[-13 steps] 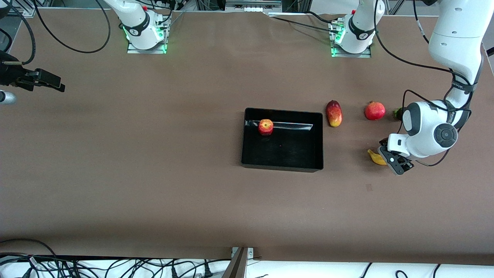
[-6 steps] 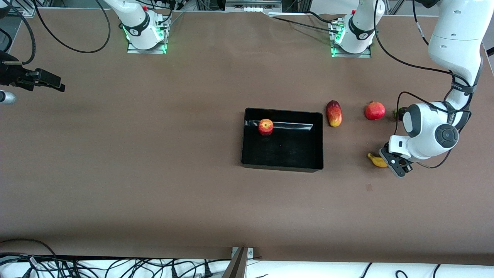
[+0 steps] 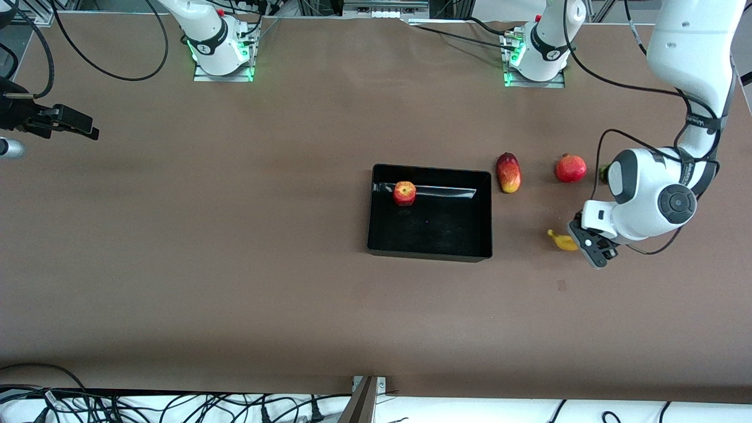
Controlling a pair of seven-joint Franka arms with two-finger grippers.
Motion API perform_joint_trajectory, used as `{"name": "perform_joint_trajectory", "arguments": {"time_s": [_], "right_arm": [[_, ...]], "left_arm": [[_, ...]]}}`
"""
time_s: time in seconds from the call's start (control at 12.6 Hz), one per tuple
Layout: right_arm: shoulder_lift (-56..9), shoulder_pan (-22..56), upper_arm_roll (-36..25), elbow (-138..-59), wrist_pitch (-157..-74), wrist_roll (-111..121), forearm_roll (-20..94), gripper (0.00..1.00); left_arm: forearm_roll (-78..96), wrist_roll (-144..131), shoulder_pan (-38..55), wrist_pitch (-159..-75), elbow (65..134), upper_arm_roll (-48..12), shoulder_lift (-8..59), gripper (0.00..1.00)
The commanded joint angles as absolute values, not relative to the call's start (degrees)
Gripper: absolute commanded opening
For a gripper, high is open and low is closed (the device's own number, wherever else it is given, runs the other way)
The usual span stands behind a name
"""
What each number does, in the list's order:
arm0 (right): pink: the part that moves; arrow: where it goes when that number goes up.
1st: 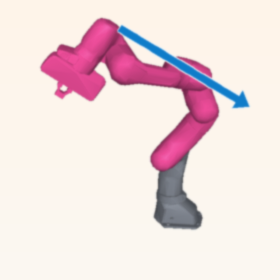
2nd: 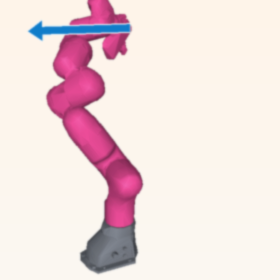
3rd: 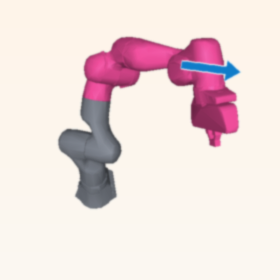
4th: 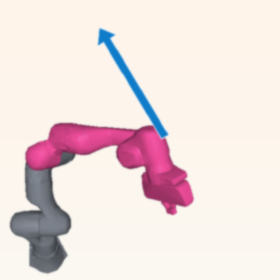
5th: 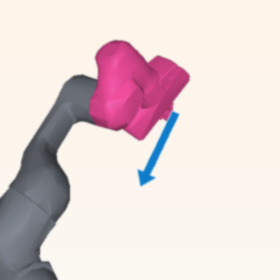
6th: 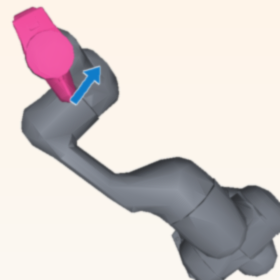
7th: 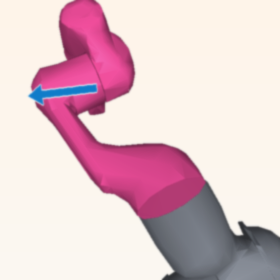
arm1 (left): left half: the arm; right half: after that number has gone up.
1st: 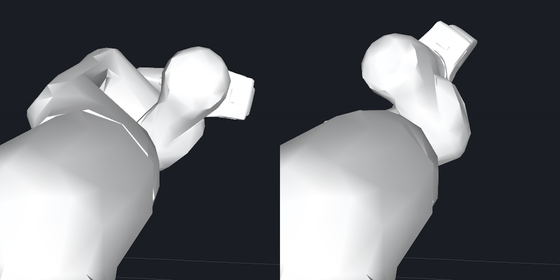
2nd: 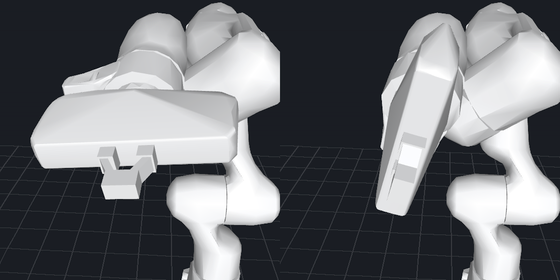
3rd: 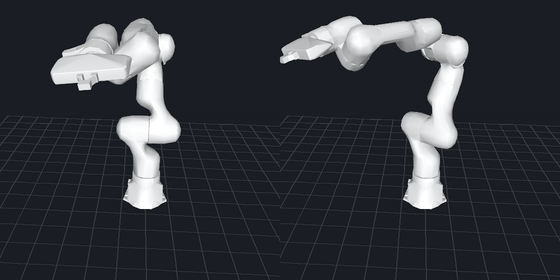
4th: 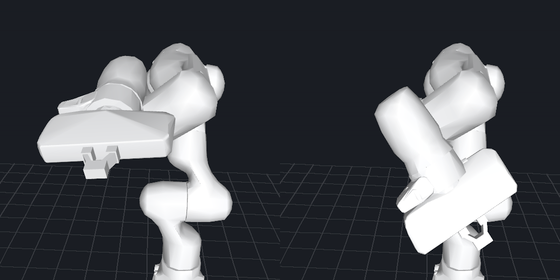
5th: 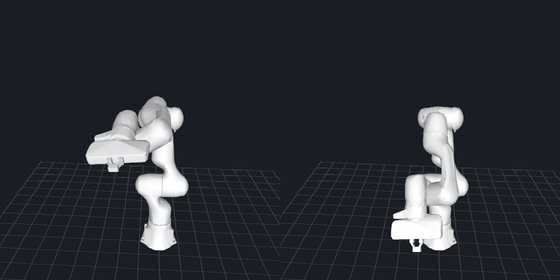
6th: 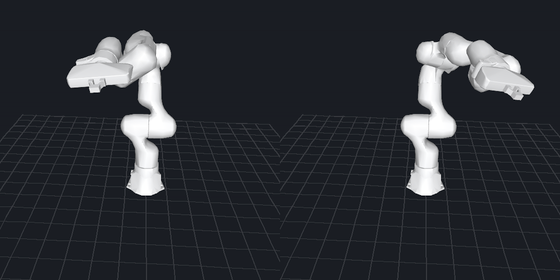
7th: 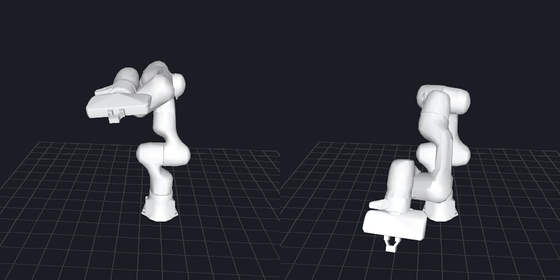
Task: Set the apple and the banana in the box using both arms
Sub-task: 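Carry the banana into the black box beside the apple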
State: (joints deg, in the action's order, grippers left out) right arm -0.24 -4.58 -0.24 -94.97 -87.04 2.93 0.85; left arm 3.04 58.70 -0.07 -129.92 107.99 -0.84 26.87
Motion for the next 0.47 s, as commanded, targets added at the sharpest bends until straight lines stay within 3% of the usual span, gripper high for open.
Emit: {"name": "perform_joint_trajectory", "arguments": {"time_s": [0.0, 0.4], "right_arm": [[-0.4, -5.2, -0.1, -93.8, -85.8, 2.8, 1.4, 1.00], [-0.5, -5.2, -0.1, -93.8, -85.8, 2.9, 1.4, 1.00]], "left_arm": [[7.6, 50.0, 8.1, -122.9, 109.3, -0.4, 20.1, 0.00], [11.9, 29.4, 22.0, -123.7, 109.2, -0.7, 20.5, 0.00]]}}
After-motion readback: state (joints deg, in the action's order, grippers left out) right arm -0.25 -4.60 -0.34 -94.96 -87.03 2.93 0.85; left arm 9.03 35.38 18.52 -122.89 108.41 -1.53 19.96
